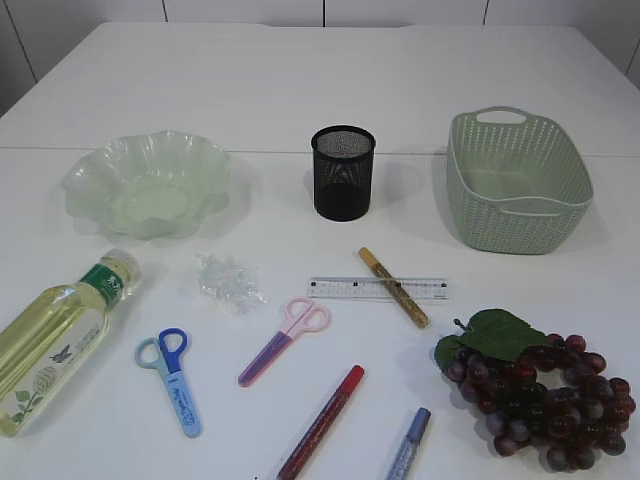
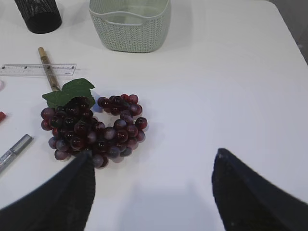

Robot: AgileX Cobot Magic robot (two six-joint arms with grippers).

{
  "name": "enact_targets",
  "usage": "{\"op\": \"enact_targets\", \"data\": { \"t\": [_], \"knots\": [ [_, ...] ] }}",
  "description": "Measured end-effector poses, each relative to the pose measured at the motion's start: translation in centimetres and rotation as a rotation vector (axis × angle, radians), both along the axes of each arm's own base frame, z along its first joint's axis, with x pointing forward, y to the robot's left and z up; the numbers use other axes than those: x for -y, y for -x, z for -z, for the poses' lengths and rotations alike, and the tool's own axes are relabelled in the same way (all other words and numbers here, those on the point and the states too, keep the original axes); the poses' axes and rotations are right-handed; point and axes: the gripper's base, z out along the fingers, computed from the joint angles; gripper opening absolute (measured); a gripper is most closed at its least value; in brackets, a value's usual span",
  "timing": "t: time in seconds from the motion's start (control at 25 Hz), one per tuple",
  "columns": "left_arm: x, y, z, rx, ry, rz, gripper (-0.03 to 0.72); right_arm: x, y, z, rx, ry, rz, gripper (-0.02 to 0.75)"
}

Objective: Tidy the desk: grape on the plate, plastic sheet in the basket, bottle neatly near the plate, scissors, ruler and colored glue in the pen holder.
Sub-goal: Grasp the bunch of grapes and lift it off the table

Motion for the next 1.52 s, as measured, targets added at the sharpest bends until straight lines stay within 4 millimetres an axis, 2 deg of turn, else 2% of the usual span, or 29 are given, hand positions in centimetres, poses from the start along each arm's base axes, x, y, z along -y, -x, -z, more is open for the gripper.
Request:
{"op": "enact_targets", "data": {
  "t": [1.52],
  "knots": [
    [0.34, 0.00, -0.03, 0.002, 0.034, 0.024, 0.477, 0.00, 0.00, 0.00, 0.000, 0.002, -0.001, 0.583]
  ]
}}
